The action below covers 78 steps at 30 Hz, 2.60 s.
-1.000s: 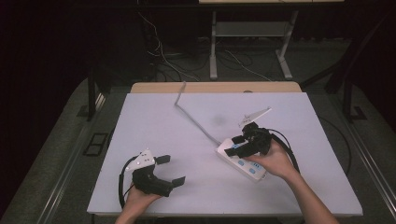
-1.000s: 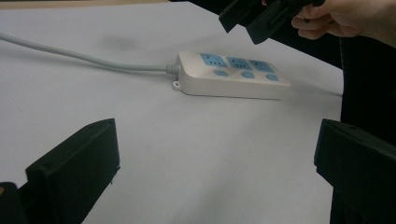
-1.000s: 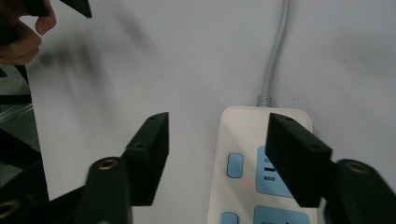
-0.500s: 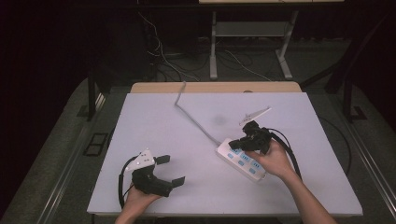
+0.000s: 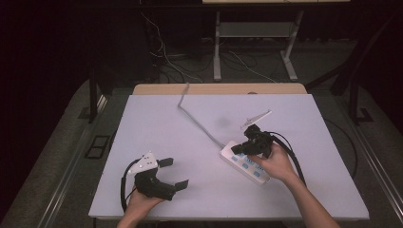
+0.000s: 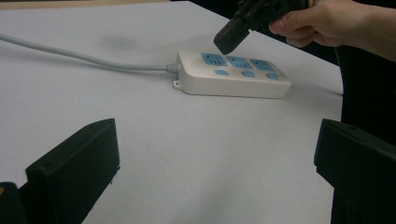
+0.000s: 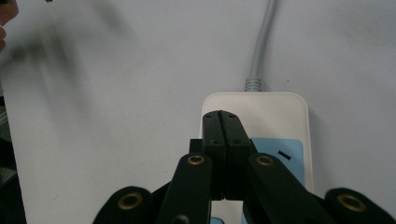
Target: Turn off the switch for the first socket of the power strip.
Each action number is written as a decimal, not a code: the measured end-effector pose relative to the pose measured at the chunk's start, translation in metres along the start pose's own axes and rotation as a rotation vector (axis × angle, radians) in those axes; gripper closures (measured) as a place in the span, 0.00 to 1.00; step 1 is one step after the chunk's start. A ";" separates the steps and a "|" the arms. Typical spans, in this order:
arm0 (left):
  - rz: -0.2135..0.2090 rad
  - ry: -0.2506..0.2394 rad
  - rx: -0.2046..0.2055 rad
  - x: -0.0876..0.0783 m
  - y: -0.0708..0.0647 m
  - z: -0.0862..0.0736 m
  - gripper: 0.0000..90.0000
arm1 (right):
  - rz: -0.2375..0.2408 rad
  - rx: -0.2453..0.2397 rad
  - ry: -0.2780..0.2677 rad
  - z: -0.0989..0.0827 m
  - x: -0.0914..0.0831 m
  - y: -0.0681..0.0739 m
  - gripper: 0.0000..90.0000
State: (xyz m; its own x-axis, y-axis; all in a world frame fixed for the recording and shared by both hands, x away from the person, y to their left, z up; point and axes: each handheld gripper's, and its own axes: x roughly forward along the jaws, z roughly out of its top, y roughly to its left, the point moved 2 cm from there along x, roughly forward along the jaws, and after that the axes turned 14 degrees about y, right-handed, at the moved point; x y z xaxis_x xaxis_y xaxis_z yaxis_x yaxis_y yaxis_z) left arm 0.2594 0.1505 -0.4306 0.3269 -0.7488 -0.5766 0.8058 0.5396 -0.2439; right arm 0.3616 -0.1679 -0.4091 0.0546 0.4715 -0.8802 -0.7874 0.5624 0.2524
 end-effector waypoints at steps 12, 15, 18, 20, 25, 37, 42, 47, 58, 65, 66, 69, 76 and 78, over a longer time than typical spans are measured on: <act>0.001 0.000 0.000 0.000 0.000 0.000 0.00 | 0.010 0.007 0.022 -0.002 0.011 -0.004 1.00; 0.001 0.001 0.000 0.000 0.000 0.000 0.00 | 0.009 0.006 0.031 -0.002 0.013 -0.003 1.00; 0.002 0.001 0.000 0.000 0.000 0.000 0.00 | 0.010 0.005 0.040 -0.003 0.016 -0.003 1.00; 0.001 0.002 0.001 0.000 0.000 0.000 0.00 | 0.002 0.006 0.055 -0.004 0.019 -0.003 1.00; 0.002 0.002 0.000 0.000 0.000 0.000 0.00 | -0.010 -0.013 0.052 -0.006 0.018 -0.002 1.00; 0.003 0.007 0.005 0.001 -0.001 0.000 0.00 | 0.006 -0.045 0.034 -0.008 0.019 -0.004 1.00; 0.005 0.003 0.002 0.001 0.000 0.000 0.00 | -0.003 -0.068 0.040 -0.007 0.020 -0.004 1.00; 0.005 0.005 0.003 0.001 0.000 0.000 0.00 | -0.025 -0.085 0.048 -0.006 0.021 -0.002 1.00; 0.004 0.012 0.005 0.002 0.000 0.000 0.00 | 0.007 -0.068 0.046 -0.006 0.020 -0.005 1.00; 0.001 0.017 0.003 0.002 0.001 0.000 0.00 | 0.068 -0.055 0.019 -0.007 0.018 -0.010 1.00; 0.000 0.018 0.004 0.002 0.001 0.000 0.00 | 0.055 -0.058 0.032 -0.007 0.017 -0.010 1.00; -0.001 0.022 0.006 0.003 0.001 0.000 0.00 | 0.035 -0.065 0.051 -0.007 0.014 -0.010 1.00; -0.001 0.023 0.006 0.003 0.002 0.000 0.00 | 0.034 -0.056 0.027 -0.010 0.004 -0.016 1.00; 0.000 0.023 0.006 0.003 0.001 0.000 0.00 | 0.034 -0.052 0.013 -0.011 0.000 -0.017 1.00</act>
State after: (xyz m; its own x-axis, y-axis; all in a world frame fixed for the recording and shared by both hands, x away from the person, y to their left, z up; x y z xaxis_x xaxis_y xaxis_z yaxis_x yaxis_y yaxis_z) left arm 0.2616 0.1488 -0.4330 0.3154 -0.7398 -0.5943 0.8090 0.5370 -0.2392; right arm 0.3682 -0.1851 -0.4185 0.0190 0.4805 -0.8768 -0.8192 0.5102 0.2618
